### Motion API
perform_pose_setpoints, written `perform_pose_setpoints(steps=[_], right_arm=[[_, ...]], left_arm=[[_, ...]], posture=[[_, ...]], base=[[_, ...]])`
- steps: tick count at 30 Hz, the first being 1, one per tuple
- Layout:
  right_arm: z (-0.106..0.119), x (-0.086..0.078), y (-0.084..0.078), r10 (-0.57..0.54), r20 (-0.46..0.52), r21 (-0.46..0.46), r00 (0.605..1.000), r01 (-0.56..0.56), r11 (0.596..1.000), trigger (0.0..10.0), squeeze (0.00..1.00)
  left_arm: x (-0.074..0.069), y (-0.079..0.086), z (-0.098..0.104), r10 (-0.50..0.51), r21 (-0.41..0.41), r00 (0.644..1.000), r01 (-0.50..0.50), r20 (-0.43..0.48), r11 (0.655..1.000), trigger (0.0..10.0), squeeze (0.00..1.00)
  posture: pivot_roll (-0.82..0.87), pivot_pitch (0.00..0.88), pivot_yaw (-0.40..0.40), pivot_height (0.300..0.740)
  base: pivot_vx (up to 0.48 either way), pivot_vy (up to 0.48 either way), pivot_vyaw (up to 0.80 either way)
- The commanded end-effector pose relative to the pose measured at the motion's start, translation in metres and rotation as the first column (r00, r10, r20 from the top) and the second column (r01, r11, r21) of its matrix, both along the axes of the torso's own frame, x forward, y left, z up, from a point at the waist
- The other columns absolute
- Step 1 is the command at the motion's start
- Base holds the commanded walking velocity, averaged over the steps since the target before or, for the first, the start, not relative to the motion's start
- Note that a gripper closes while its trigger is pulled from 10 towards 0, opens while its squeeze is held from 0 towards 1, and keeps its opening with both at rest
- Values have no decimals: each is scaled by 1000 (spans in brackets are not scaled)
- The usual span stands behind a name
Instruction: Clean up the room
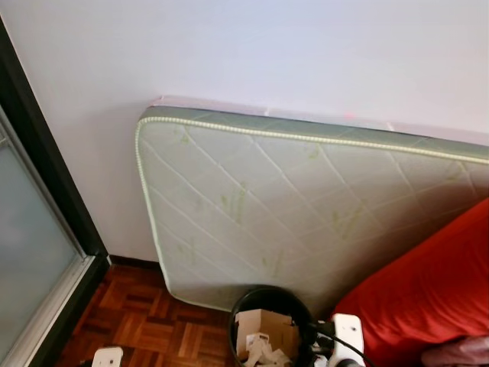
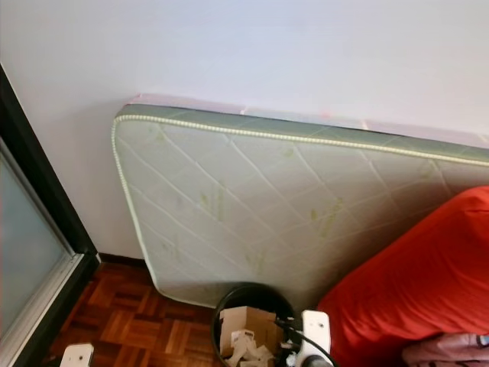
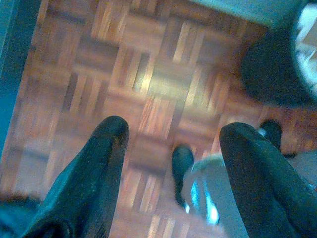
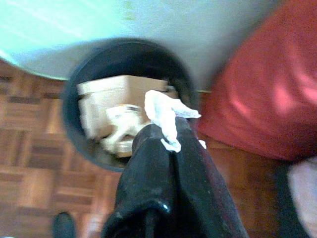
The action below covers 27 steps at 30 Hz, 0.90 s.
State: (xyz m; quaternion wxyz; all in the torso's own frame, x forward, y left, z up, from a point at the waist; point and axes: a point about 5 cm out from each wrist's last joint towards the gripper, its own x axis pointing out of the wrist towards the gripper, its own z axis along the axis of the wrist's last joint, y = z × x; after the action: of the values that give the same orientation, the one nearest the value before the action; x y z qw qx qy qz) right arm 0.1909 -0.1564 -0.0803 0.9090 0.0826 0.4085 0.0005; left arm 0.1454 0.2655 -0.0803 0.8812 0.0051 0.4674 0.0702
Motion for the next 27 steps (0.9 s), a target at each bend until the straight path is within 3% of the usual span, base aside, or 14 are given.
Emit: perform_pose_setpoints(steps=[1,20,27], right_arm=[[0,-1,-7,-6,-6,-12,1000,6,1000,10000,0],[1,1,-4,43,11,24,999,-43,999,10000,0],[5,5,-2,81,59,34,995,-83,996,10000,0]], left_arm=[[3,-2,0,-17,4,1000,17,1,1000,10000,0],[3,-2,1,-28,4,1000,28,2,1000,10000,0],[4,-2,1,-32,5,999,32,7,999,10000,0]], posture=[[41,0,-41,740],[35,0,-37,740],[27,0,-32,740]], base=[[0,0,0],[334,0,0],[0,0,0]])
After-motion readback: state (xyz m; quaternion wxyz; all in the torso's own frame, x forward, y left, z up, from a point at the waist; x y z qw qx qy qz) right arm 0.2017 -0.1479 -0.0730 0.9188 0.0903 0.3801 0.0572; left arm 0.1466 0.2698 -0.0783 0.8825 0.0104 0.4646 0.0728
